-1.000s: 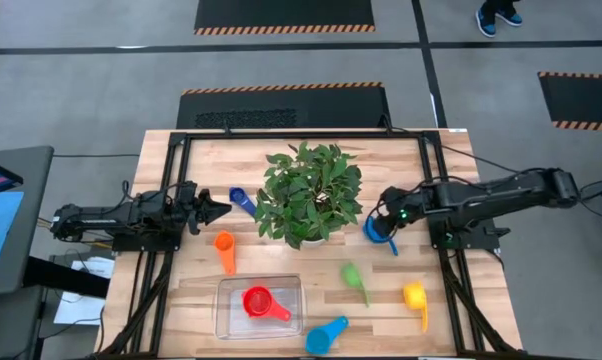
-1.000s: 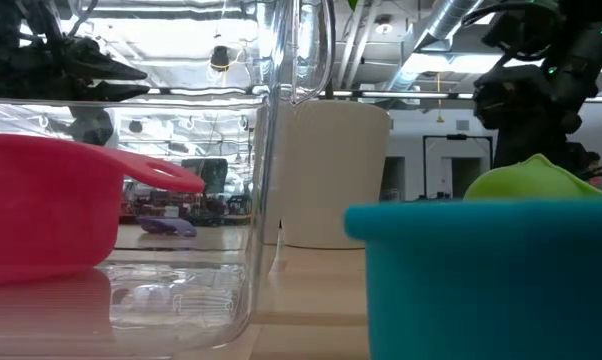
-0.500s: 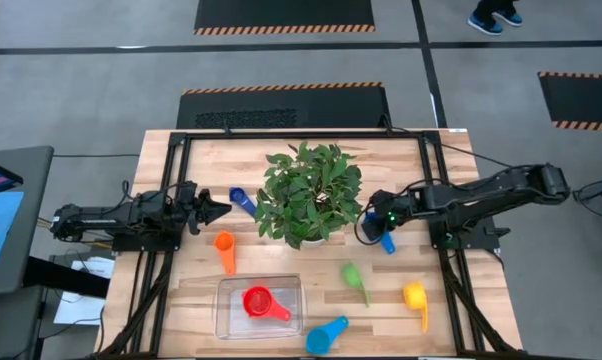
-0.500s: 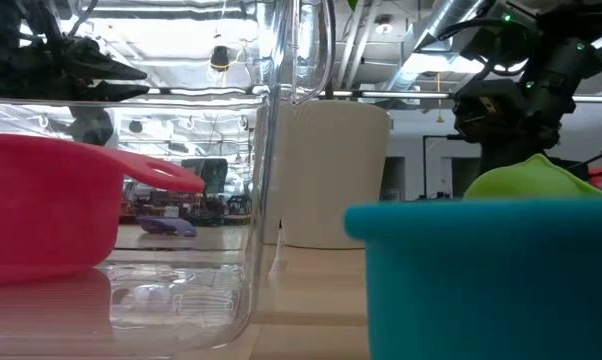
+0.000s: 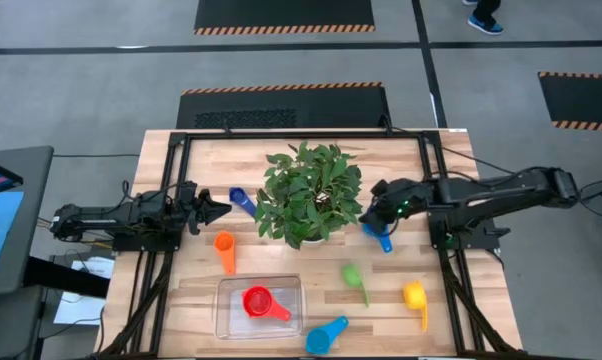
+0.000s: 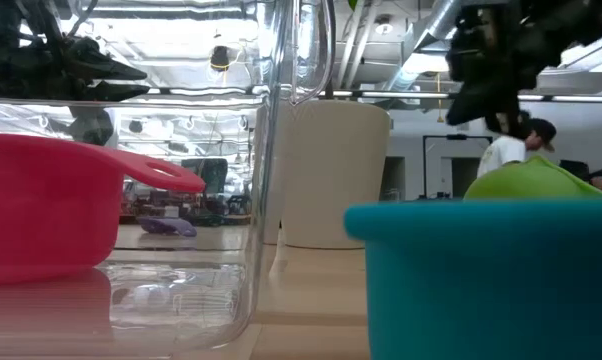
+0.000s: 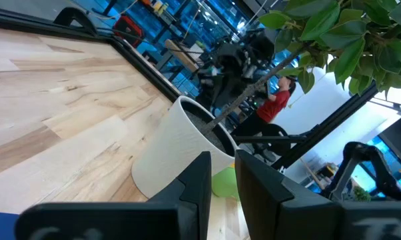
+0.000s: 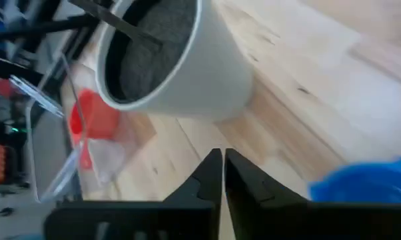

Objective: Nest measuring cups in basket
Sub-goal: Stack the blue measuring cup on the red measuring cup

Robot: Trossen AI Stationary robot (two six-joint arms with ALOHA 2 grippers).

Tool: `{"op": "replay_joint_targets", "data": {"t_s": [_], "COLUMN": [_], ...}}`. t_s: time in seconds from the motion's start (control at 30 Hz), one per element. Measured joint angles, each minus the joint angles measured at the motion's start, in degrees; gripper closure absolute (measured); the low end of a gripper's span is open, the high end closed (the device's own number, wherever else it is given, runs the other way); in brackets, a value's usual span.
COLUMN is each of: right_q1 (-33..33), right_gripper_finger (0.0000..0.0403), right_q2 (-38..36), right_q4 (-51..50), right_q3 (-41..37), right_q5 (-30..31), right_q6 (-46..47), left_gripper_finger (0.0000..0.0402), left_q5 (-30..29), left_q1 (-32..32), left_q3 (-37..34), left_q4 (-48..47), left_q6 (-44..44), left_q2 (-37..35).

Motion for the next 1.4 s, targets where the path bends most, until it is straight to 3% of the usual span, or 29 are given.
{"op": "replay_joint_targets", "data": {"t_s": [0.2, 0.37, 0.53, 0.63, 0.83, 1.07, 1.2, 1.4], "right_q1": [5.28, 13.53, 21.7, 25.0, 27.53, 26.5, 25.53, 24.09], "right_gripper_finger": [0.0337, 0.0345, 0.0362, 0.0379, 0.0396, 0.0374, 0.0367, 0.0337], "right_q2": [-4.25, -3.09, 0.82, 4.24, 13.36, 23.85, 26.12, 26.14], "right_q4": [-17.21, -14.58, -14.48, -17.82, -26.68, -38.48, -37.73, -35.89], "right_q3": [0.94, 1.1, 4.51, 7.1, 11.41, 15.48, 17.05, 19.27], "right_q5": [12.56, 20.66, 30.67, 33.56, 34.07, 34.2, 34.16, 29.43], "right_q6": [10.41, 13.07, 8.21, 8.07, 18.03, 33.63, 31.39, 19.18], "left_gripper_finger": [0.0343, 0.0343, 0.0343, 0.0343, 0.0343, 0.0343, 0.0343, 0.0343], "left_q5": [0.0, 0.0, 0.0, 0.0, 0.0, 0.0, 0.0, -0.01], "left_q1": [0.02, 0.01, 0.02, 0.0, 0.02, 0.0, 0.0, 0.02], "left_q3": [0.0, 0.0, 0.0, 0.0, 0.0, 0.0, 0.0, 0.0], "left_q4": [0.0, 0.0, 0.0, 0.0, 0.0, 0.0, 0.0, 0.0], "left_q6": [0.0, 0.02, 0.02, 0.02, 0.04, 0.06, 0.22, 1.53], "left_q2": [-0.02, 0.0, 0.0, -0.02, -0.02, -0.02, -0.02, -0.01]}}
